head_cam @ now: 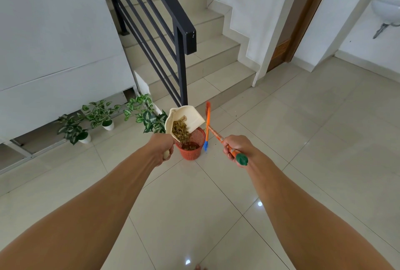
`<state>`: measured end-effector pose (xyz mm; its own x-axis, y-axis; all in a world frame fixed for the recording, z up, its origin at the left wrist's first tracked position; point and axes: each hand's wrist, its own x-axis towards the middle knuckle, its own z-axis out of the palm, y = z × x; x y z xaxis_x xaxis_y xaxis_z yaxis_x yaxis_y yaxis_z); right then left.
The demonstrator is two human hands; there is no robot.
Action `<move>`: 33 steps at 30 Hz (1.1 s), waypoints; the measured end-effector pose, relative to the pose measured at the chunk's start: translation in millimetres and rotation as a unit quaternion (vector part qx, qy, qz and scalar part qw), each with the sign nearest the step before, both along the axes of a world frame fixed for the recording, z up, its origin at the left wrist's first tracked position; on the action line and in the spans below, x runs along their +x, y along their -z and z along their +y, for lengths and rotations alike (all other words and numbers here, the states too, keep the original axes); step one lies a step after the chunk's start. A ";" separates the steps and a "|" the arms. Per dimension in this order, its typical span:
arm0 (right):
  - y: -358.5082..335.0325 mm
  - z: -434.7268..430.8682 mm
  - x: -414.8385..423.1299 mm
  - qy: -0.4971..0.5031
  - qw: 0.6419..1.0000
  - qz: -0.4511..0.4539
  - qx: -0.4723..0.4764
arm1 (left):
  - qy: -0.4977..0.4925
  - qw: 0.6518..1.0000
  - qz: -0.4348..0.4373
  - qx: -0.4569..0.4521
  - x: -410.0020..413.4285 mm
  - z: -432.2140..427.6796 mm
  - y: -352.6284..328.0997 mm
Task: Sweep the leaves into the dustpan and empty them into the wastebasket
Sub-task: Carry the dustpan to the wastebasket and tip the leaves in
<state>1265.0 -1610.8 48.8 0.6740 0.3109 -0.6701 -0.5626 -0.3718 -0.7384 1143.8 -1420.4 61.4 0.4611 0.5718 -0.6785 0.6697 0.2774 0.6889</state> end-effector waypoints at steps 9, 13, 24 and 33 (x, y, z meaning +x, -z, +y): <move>-4.7 -1.9 -1.1 -0.005 1.000 -0.009 0.007 | 0.013 1.000 0.009 0.018 -4.6 0.7 -0.9; -5.2 -2.1 -3.1 -0.006 1.000 -0.006 0.005 | 0.014 1.000 0.003 0.021 -4.5 1.5 -4.4; -9.7 -8.3 -11.9 -0.002 1.000 -0.004 0.024 | -0.035 0.999 -0.021 -0.021 -8.6 3.9 -18.1; -11.3 -15.7 -26.3 -0.004 1.000 -0.011 0.007 | -0.124 0.972 -0.103 -0.171 -25.9 10.6 -36.5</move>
<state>1238.7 -1626.5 60.1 0.6852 0.3256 -0.6516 -0.5435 -0.3669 -0.7549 1117.9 -1409.8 97.9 0.4838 0.4402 -0.7564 0.4104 0.6492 0.6403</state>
